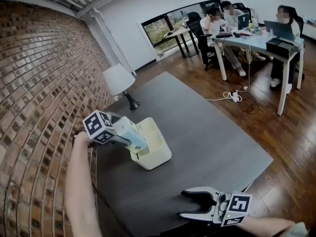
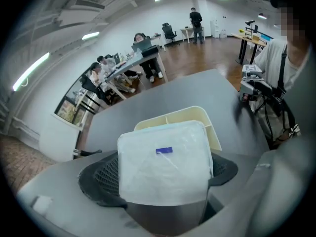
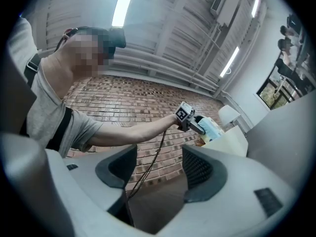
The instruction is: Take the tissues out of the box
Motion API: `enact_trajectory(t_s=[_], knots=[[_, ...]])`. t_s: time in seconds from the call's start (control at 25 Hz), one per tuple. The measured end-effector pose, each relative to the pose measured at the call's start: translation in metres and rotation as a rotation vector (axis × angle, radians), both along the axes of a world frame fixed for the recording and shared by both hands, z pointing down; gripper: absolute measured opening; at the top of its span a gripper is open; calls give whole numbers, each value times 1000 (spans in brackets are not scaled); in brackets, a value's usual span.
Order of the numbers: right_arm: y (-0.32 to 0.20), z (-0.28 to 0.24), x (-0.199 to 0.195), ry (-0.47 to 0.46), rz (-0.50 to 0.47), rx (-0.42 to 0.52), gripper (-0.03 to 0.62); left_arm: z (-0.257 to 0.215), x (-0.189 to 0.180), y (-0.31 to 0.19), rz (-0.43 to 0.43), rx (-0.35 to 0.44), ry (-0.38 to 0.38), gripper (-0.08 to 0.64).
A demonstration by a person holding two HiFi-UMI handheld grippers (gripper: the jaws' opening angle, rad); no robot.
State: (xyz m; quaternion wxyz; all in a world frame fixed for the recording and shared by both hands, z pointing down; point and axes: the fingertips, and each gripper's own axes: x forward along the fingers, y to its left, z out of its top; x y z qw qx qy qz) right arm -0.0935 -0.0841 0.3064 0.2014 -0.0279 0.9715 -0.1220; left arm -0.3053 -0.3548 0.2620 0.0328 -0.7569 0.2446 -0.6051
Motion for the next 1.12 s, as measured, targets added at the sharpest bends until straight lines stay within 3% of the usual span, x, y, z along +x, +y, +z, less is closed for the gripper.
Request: enact_trajectory(t_s=[0.12,0.32,0.48,0.68,0.84,0.92,1.12], knots=[[-3,3,-1,5,14,-1,301,-49,2,22,17,138,142,485],[-8,4,2,-4,26,-29,301,-120,27,91,80,369,606,485],[-6,3,5,-10,20,-45,299,-133,57,163,104,493,976,485],[-8,9,1,-14,21,-32,299,-87,86,253,80,487,1574,485],[-5,-3,-2,-7,13,-26,299,-35,110,300,65,441,1804,485],[-10,-12,-5,-23,26,-18,299,-27,117,312,102,386,1967,485],[0,-7,-3,9,25,-32,299,2,113,339,79,299,2280,485]])
